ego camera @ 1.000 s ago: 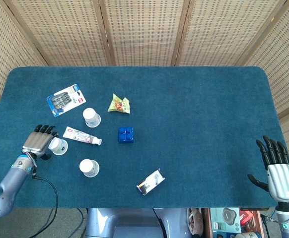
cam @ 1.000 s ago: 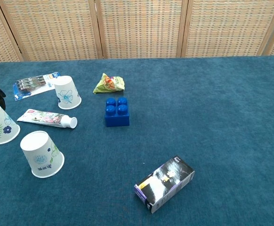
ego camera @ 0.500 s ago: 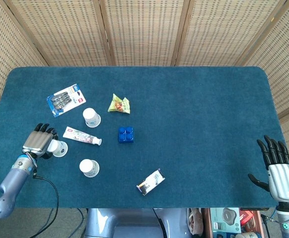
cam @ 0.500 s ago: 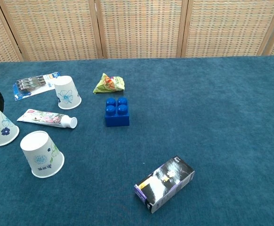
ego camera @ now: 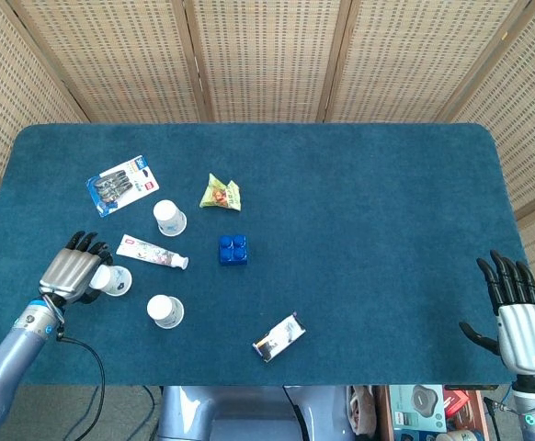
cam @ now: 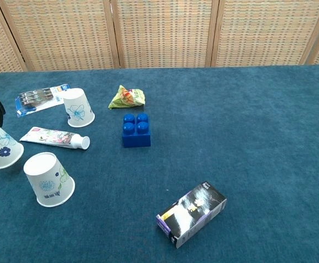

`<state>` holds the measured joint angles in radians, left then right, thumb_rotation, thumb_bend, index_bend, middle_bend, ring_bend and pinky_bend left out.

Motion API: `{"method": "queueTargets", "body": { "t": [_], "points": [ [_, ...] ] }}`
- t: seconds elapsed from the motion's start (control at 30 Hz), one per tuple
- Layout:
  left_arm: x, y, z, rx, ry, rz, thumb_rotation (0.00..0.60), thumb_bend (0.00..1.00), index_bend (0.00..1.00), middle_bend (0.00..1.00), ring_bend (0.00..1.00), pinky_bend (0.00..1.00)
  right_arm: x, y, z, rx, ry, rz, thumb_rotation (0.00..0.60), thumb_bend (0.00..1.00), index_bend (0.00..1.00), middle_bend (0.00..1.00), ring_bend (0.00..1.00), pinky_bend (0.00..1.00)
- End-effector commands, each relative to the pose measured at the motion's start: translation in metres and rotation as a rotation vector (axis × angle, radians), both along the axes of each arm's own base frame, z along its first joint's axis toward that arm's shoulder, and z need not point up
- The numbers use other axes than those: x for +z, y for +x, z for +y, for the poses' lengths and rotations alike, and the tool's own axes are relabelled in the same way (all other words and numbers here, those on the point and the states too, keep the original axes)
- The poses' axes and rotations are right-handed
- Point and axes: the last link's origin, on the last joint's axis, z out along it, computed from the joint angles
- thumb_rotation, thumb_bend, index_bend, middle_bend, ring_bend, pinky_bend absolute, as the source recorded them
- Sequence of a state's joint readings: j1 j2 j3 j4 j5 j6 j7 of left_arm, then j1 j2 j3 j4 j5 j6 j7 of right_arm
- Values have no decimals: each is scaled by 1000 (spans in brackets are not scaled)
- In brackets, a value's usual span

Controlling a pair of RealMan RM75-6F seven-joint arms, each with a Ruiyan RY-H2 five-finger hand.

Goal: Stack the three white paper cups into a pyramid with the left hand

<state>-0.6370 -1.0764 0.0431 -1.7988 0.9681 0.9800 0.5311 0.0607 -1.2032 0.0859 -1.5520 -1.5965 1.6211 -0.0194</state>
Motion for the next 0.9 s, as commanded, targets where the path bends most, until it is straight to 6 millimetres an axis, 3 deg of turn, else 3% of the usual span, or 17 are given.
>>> {"method": "queueTargets", "body": {
  "t": [0.03,0.33,0.9],
  "points": [
    [1,4,-18,-27,-29,4,600,309,356,195,0,0,0,0,0,0,-1,-2,600,103,0,0,0,0],
    [-9,11,-40,-56,-92,-3,600,309,356,195,0,0,2,-1,0,1,-9,-9,600,103,0,0,0,0],
    [-26,9,-43,-37,-119,-30,600,308,356,194,0,0,2,-1,0,4,-9,-12,600,103,0,0,0,0]
  ]
}}
